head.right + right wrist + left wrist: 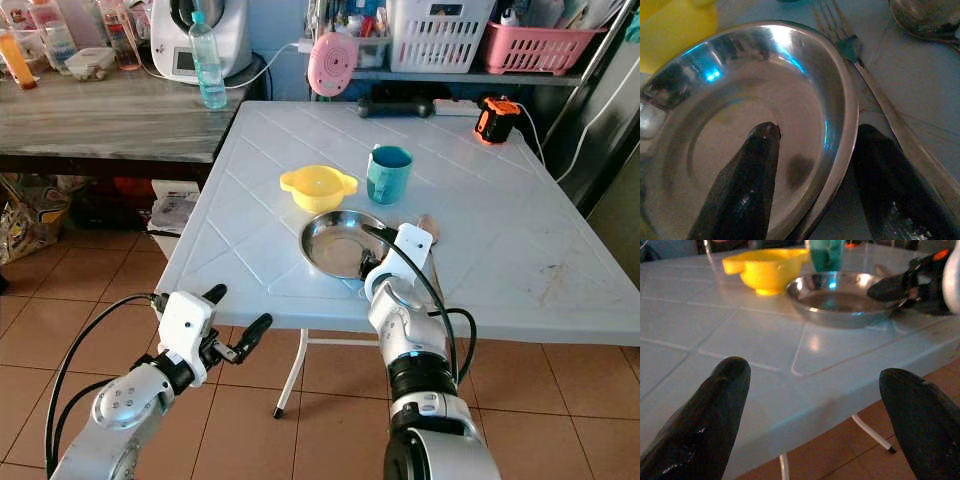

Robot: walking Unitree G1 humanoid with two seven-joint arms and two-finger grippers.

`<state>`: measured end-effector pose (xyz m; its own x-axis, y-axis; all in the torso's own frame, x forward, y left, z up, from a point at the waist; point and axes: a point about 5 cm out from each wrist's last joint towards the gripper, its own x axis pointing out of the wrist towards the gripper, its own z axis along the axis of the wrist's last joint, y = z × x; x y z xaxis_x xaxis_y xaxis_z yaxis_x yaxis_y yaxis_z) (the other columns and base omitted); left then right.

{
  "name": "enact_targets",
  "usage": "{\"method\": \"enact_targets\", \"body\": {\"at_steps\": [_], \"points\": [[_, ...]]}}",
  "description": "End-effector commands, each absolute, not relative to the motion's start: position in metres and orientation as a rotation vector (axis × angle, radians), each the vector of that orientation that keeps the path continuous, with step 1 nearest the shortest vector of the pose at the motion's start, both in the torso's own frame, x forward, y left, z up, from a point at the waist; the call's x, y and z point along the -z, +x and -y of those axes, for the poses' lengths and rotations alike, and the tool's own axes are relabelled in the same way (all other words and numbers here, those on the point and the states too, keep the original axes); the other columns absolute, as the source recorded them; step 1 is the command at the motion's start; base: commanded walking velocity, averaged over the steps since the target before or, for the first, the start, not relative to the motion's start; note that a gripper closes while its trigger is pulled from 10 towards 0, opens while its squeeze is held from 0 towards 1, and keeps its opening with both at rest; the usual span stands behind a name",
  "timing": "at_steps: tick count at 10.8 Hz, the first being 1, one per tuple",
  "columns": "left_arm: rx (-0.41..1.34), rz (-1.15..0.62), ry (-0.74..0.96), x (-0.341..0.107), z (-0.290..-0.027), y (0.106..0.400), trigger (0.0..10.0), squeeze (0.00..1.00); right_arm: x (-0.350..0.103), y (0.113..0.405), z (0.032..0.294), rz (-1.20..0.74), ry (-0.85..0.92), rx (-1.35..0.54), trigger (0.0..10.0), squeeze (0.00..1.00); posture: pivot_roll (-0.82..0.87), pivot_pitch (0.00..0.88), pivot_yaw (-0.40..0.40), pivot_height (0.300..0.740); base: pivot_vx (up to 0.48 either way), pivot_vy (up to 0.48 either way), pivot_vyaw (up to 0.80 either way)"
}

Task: Setting the table

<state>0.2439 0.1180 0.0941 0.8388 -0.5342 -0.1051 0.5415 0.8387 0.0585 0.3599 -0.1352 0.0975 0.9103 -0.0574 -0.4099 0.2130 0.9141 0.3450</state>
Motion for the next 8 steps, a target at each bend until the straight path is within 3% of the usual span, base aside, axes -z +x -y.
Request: {"method": "enact_targets", "body": {"at_steps": [1, 8], "points": [[0.582, -0.077, 0.095, -0.0974, -0.1176, 0.2431, 10.0, 0.0, -0.1017, 0.3634, 0.1347, -0.399, 0.392, 0.145, 0.0, 0.0, 0.11, 0.005, -0.021, 0.74, 0.0, 0.0, 0.0], [0.589, -0.093, 0.094, -0.095, -0.1165, 0.2406, 10.0, 0.0, -0.0952, 0.3633, 0.1347, -0.428, 0.395, 0.154, 0.0, 0.0, 0.11, 0.013, -0.014, 0.74, 0.0, 0.0, 0.0]]}}
